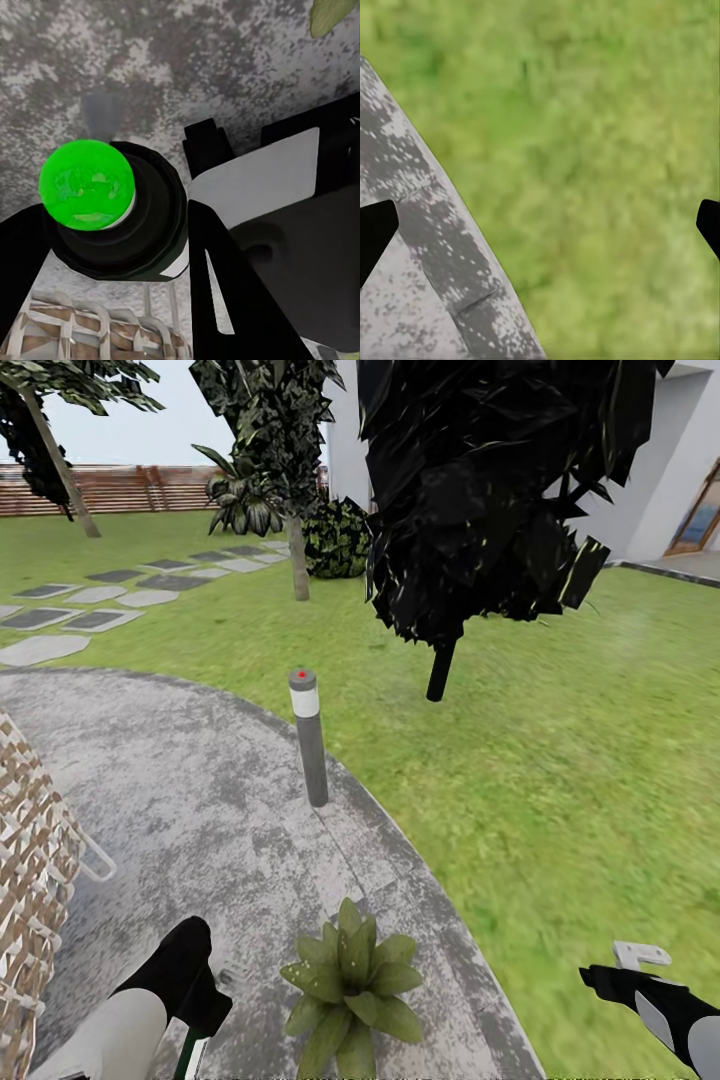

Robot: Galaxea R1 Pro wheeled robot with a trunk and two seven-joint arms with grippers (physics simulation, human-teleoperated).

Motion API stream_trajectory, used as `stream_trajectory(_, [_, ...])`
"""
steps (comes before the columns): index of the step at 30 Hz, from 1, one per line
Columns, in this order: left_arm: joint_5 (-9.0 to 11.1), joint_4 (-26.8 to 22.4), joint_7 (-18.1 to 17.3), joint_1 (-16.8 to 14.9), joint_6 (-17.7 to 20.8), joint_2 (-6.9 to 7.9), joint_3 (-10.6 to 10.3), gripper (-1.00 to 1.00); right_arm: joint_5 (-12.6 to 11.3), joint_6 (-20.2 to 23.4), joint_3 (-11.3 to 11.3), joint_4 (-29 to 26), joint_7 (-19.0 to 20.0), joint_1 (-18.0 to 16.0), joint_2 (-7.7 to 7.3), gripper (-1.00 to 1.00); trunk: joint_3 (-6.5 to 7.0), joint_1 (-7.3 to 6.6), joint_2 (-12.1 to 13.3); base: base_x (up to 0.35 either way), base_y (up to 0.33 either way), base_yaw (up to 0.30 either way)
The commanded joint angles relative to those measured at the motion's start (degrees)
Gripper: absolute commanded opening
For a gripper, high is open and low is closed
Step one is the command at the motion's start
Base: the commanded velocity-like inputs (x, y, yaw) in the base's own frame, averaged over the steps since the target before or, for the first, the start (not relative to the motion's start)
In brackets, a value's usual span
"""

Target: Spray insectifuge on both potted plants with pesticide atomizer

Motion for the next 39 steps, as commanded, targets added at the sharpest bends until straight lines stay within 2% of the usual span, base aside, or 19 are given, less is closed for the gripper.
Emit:
stream_trajectory(1, [-0.62,-0.26,-0.57,-0.03,0.11,-0.05,0.33,-1.00,-0.07,0.22,-0.44,-0.07,0.26,-0.01,-0.01,1.00,-0.14,-0.01,-0.02,0.000,0.000,0.000])
stream_trajectory(6, [-0.62,-4.53,-0.60,-0.04,0.19,-0.03,0.33,-1.00,-0.06,0.24,-0.44,-0.07,0.22,-0.01,-0.01,1.00,-0.58,-0.01,-0.02,0.000,0.000,0.000])
stream_trajectory(9, [-0.62,-5.35,-0.65,-0.08,0.20,-0.05,0.33,-1.00,-0.06,0.21,-0.44,-0.07,0.21,-0.01,-0.01,1.00,-0.71,-0.01,-0.02,0.000,0.000,0.000])
stream_trajectory(32, [-0.62,-5.42,-0.69,-0.11,0.21,-0.07,0.30,-1.00,-0.13,0.31,-0.33,-0.07,0.28,-0.01,-0.01,1.00,-0.78,-0.01,-0.02,0.000,0.000,0.000])
stream_trajectory(39, [-0.62,-5.24,-0.69,-0.08,0.21,-0.15,0.25,-1.00,-0.14,0.30,-0.35,-0.07,0.27,-0.01,-0.01,1.00,-2.58,1.53,-2.83,0.000,0.000,0.000])
